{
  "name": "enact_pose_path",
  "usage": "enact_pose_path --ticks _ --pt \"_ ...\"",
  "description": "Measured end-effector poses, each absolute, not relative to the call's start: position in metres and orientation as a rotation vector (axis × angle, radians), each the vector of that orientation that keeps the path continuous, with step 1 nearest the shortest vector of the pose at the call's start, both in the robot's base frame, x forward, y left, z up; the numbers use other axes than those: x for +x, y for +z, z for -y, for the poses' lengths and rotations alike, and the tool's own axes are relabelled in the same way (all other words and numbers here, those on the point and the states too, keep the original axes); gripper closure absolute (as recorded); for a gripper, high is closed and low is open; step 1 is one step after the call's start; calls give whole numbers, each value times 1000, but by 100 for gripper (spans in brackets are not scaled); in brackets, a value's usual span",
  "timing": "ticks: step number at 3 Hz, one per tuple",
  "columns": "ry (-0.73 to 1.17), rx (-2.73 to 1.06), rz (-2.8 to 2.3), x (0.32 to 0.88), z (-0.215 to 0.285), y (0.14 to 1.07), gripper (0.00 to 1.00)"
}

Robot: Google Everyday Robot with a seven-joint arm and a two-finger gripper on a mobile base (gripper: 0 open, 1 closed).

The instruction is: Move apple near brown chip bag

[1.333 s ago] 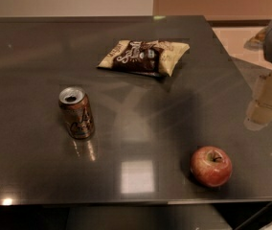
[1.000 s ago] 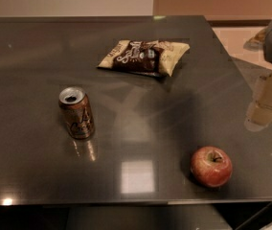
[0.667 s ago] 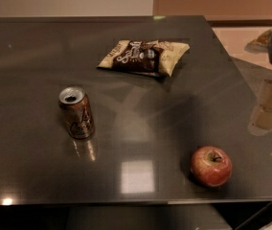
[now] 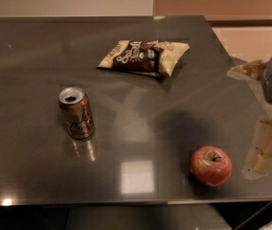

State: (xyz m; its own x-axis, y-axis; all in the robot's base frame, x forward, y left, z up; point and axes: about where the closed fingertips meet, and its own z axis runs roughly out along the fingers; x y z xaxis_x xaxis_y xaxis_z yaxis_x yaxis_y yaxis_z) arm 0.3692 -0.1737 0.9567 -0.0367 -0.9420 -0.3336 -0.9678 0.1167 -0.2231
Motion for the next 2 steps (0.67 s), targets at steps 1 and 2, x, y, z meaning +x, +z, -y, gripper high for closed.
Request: enact_pose_path --ticks 1,2 --pt "145 -1909 -1965 350 158 931 0" --pt "187 -1944 -1945 340 150 907 0"
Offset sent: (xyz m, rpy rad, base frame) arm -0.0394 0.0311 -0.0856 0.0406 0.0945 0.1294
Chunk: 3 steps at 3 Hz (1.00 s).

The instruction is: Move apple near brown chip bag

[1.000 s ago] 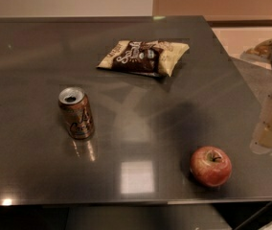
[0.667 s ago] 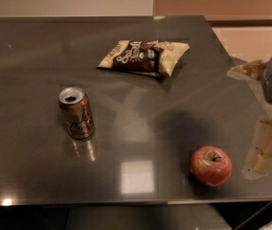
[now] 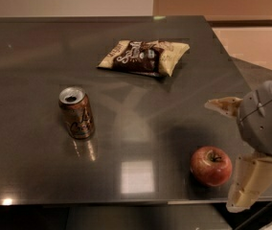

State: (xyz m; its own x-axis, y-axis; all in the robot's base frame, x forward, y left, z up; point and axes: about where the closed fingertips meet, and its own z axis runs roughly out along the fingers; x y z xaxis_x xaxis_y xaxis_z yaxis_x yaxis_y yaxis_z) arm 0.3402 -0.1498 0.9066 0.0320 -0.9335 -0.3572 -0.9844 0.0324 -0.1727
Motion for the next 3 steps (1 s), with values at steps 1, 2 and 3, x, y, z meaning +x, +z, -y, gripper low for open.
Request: enact_pose_path --ticks 1,2,3 --pt "210 -1961 -1947 338 149 885 0" --pt "219 -1971 -1956 339 152 869 0" --pt "228 -1984 -1967 338 153 855 0"
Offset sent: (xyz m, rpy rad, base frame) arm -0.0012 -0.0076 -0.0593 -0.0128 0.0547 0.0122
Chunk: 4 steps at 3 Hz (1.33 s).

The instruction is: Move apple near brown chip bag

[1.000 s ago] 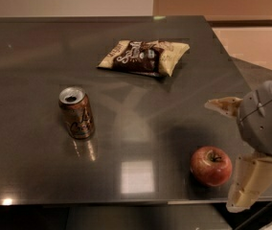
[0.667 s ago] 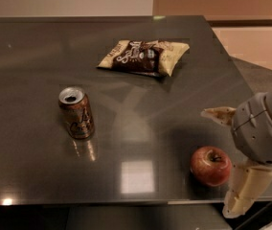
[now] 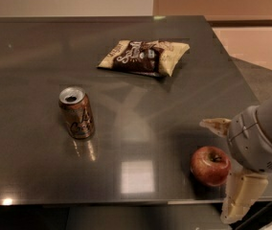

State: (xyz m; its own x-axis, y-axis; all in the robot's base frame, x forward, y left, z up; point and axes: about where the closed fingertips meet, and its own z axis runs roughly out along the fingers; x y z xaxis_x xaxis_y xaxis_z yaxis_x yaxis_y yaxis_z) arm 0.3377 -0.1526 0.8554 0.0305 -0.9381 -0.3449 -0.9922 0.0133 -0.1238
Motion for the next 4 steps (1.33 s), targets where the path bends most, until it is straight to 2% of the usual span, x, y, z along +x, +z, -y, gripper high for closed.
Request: enact_pose_path --ticks 1,3,4 --pt "235 -1997 -1969 336 153 847 17" --pt "220 -1975 -1998 345 158 850 64" --pt "186 -1925 -2036 366 160 877 87"
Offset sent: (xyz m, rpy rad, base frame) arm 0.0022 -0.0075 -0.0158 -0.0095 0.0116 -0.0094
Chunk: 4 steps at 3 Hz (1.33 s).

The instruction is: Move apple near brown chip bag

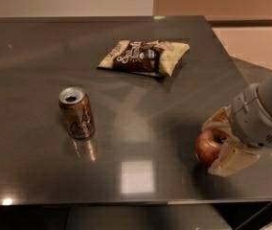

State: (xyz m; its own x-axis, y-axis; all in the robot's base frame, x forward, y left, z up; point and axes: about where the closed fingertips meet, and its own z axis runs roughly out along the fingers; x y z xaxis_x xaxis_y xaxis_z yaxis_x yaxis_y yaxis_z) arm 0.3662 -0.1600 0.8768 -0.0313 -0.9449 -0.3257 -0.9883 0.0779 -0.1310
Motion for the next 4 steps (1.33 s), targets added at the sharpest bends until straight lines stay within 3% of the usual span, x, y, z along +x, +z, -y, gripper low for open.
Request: enact_pose_path --ticks 1,3,4 --pt "142 -1832 -2093 405 160 910 100" --pt "120 -1551 -2243 476 156 938 100" --pt "105 -1554 -2238 483 155 939 100"
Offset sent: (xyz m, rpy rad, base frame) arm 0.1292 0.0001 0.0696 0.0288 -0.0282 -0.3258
